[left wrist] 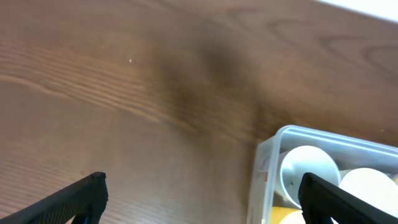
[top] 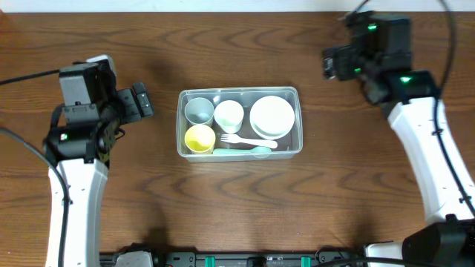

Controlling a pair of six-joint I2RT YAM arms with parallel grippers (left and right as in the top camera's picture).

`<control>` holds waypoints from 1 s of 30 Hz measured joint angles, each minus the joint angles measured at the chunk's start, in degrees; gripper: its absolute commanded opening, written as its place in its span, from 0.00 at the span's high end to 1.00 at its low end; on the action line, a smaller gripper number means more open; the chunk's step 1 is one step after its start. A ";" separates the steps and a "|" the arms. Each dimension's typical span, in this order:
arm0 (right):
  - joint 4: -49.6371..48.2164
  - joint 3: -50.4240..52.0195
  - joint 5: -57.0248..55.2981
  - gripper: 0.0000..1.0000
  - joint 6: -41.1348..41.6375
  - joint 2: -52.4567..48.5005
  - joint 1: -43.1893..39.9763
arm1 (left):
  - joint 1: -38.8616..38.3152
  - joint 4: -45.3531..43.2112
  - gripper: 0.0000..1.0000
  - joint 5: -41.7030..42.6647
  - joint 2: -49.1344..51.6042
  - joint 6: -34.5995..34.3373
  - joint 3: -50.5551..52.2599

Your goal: Pack container

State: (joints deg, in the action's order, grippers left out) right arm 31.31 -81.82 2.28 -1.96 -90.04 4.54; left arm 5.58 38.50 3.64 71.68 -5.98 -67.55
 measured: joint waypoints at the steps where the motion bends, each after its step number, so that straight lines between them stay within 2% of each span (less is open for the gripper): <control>1: -0.44 0.13 -0.20 0.01 0.66 0.00 -2.12 | 0.00 -0.11 0.02 0.00 0.87 0.00 0.00; 5: -0.28 0.94 -0.61 0.01 1.92 0.00 -6.95 | 0.00 -1.73 0.02 0.02 2.73 0.04 0.02; 11: 5.05 2.34 -0.59 0.01 3.32 0.00 -8.37 | -0.11 0.72 0.02 0.04 2.47 0.33 0.02; 17: 4.07 7.32 -0.59 0.01 5.33 2.56 -8.37 | -3.54 2.14 0.02 0.04 -4.17 3.10 0.57; 24: -4.87 26.12 -0.90 0.01 7.93 20.15 -8.07 | -8.11 0.48 0.02 0.24 -20.52 4.98 8.39; 30: -5.81 39.95 -3.23 0.01 8.59 37.18 -4.81 | -8.28 0.20 0.02 0.24 -32.61 4.66 19.08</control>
State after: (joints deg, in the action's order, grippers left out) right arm 25.50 -41.87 -0.95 6.63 -52.86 -0.27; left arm -2.70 38.70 3.88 39.07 -1.32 -48.47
